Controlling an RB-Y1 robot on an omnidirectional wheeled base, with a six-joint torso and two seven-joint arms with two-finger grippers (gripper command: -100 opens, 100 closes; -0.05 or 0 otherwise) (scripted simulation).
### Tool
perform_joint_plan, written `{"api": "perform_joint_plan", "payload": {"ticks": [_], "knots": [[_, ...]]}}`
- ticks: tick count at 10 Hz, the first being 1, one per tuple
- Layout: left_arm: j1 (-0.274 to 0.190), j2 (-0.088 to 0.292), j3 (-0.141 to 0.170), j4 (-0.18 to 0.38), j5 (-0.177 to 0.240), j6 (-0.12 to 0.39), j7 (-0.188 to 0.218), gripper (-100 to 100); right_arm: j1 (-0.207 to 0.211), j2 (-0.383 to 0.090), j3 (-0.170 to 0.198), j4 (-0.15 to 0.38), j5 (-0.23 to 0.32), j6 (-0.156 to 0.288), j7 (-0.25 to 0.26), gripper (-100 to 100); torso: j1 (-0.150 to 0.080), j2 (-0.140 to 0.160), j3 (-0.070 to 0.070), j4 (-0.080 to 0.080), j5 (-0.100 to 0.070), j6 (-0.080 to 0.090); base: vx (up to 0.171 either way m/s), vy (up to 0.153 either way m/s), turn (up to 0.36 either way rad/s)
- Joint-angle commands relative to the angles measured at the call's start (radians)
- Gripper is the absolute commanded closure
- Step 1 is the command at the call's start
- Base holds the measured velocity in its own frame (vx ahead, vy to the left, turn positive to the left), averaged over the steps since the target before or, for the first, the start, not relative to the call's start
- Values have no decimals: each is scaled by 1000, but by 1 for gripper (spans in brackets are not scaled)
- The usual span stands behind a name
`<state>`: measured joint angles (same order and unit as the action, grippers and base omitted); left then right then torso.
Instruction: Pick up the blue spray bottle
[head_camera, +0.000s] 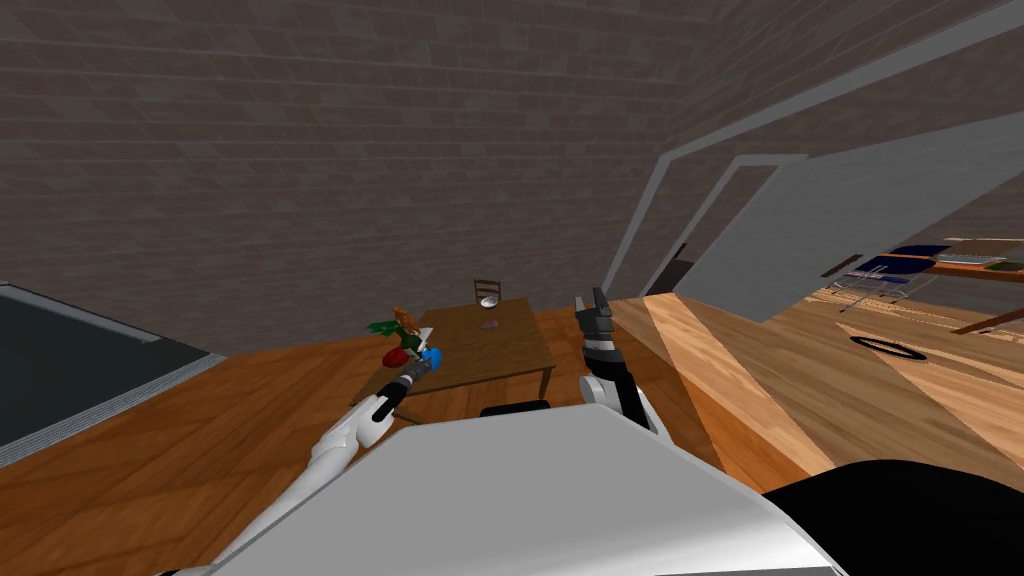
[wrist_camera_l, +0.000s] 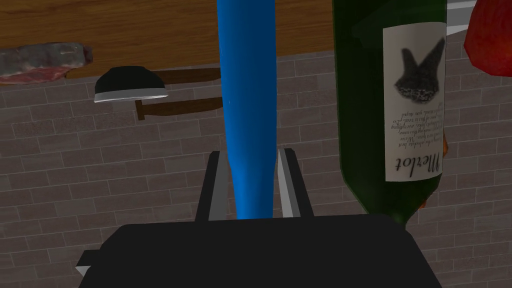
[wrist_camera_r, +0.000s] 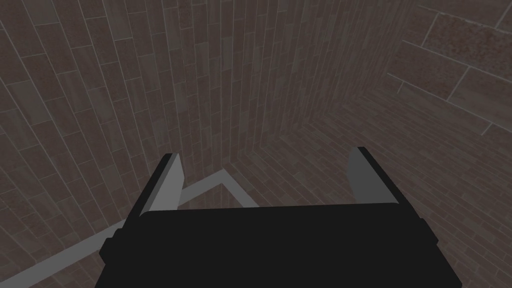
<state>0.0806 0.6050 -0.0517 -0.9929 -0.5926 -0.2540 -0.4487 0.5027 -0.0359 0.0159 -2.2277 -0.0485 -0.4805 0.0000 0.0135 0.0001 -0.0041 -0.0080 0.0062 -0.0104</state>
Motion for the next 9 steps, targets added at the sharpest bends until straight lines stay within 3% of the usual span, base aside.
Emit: {"api": "perform_joint_plan", "payload": {"ticks": [1,3,4,6,7,9], "knots": [[29,-7,-50,-50,13,50,19,100,0,0,0,0,0,0,0,0,0,0,0,0,0,0,11,39,166],[29,-7,-61,-114,13,75,19,100,0,0,0,0,0,0,0,0,3,1,0,0,1,-1,2,42,58],[56,-17,-111,-159,26,126,31,100,0,0,0,0,0,0,0,0,3,0,0,0,1,0,19,62,165],[56,-17,-118,-212,26,146,31,100,0,0,0,0,0,0,0,0,5,0,0,0,1,-1,11,44,44],[83,-27,-167,-247,39,190,44,100,0,0,0,0,0,0,0,0,2,0,0,0,1,0,23,57,150],[83,-27,-175,-286,39,216,44,100,0,0,0,0,0,0,0,0,5,0,0,0,2,-1,8,39,53]]}}
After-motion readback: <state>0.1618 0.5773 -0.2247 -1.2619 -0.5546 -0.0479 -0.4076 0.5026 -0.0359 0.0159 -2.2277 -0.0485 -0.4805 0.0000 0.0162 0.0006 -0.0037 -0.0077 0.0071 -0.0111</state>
